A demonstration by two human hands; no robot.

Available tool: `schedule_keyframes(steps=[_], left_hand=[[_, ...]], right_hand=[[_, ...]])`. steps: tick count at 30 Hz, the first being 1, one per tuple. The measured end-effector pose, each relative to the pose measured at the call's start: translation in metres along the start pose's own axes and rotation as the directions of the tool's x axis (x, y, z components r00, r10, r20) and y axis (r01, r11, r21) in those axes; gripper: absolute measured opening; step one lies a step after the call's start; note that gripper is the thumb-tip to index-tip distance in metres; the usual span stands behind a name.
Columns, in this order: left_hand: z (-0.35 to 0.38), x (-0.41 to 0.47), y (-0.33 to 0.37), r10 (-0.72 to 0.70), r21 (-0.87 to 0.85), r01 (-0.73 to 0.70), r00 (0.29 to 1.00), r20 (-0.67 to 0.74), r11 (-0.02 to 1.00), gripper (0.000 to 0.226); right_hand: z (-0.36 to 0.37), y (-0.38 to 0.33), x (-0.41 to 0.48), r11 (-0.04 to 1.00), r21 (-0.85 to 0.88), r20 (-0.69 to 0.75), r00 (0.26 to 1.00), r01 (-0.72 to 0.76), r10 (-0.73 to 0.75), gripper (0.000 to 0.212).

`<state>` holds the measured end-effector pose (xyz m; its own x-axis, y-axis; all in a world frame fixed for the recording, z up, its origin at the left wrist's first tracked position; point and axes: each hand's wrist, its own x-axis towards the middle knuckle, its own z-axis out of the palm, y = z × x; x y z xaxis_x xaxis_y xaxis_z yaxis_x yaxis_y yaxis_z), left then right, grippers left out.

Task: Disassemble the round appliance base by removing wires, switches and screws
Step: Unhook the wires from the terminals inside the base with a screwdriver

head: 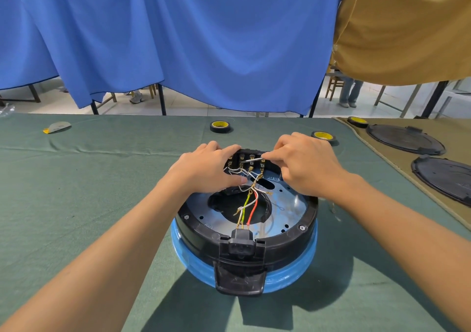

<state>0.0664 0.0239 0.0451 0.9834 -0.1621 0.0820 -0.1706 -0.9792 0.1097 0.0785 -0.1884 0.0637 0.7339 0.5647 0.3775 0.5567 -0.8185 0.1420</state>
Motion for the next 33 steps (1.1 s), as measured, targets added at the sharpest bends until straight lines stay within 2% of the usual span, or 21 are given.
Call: schedule_keyframes(steps=[3, 6, 12, 14, 16, 20, 22, 25, 26, 27, 30, 33], left_hand=[[0.000, 0.000, 0.000, 0.003, 0.000, -0.003, 1.000, 0.004, 1.000, 0.083], [-0.001, 0.000, -0.001, 0.000, 0.003, 0.000, 1.000, 0.011, 1.000, 0.085], [-0.004, -0.004, 0.002, -0.009, 0.004, 0.008, 1.000, 0.022, 1.000, 0.090], [-0.007, -0.005, 0.001, -0.028, -0.062, 0.029, 0.999, 0.018, 0.998, 0.093], [-0.010, -0.008, -0.001, -0.054, -0.241, 0.055, 0.998, 0.010, 0.969, 0.093], [-0.015, -0.012, -0.011, -0.072, -0.643, 0.084, 0.996, 0.045, 0.761, 0.071], [-0.018, -0.012, -0.019, -0.050, -0.713, 0.098, 0.995, 0.088, 0.695, 0.056], [-0.012, -0.014, -0.029, -0.024, -0.705, 0.082, 0.996, 0.091, 0.704, 0.040], [-0.007, -0.015, -0.031, -0.036, -0.736, 0.082, 0.996, 0.078, 0.672, 0.036], [-0.002, -0.016, -0.034, -0.060, -0.791, 0.093, 0.996, 0.071, 0.605, 0.032], [0.011, -0.019, -0.037, -0.110, -0.941, 0.133, 0.989, 0.103, 0.311, 0.028], [0.018, -0.017, -0.041, -0.089, -0.983, 0.130, 0.989, 0.119, 0.131, 0.029]], right_hand=[[-0.009, 0.013, 0.012, 0.993, 0.119, 0.112, 0.994, -0.011, -0.003, 0.039], [-0.011, 0.019, 0.017, 0.990, 0.136, 0.169, 0.985, 0.023, -0.046, 0.039], [-0.009, 0.020, 0.009, 0.990, 0.141, 0.101, 0.994, 0.018, -0.033, 0.032], [-0.010, 0.019, 0.005, 0.989, 0.149, 0.071, 0.997, 0.023, -0.034, 0.031], [-0.012, 0.017, 0.003, 0.987, 0.157, 0.039, 0.998, 0.043, -0.049, 0.030], [-0.015, 0.011, 0.005, 0.985, 0.160, 0.009, 0.998, 0.064, -0.066, 0.030], [-0.014, 0.009, 0.007, 0.986, 0.153, 0.022, 0.997, 0.069, -0.073, 0.030], [-0.009, 0.004, 0.009, 0.986, 0.154, 0.039, 0.997, 0.063, -0.070, 0.030], [-0.007, 0.003, 0.009, 0.987, 0.145, 0.039, 0.997, 0.063, -0.069, 0.031], [-0.005, 0.001, 0.010, 0.989, 0.134, 0.038, 0.997, 0.063, -0.069, 0.031], [-0.002, -0.001, 0.012, 0.993, 0.103, 0.027, 0.998, 0.057, -0.060, 0.030], [-0.002, -0.003, 0.014, 0.997, 0.045, 0.005, 0.998, 0.061, -0.061, 0.026]])
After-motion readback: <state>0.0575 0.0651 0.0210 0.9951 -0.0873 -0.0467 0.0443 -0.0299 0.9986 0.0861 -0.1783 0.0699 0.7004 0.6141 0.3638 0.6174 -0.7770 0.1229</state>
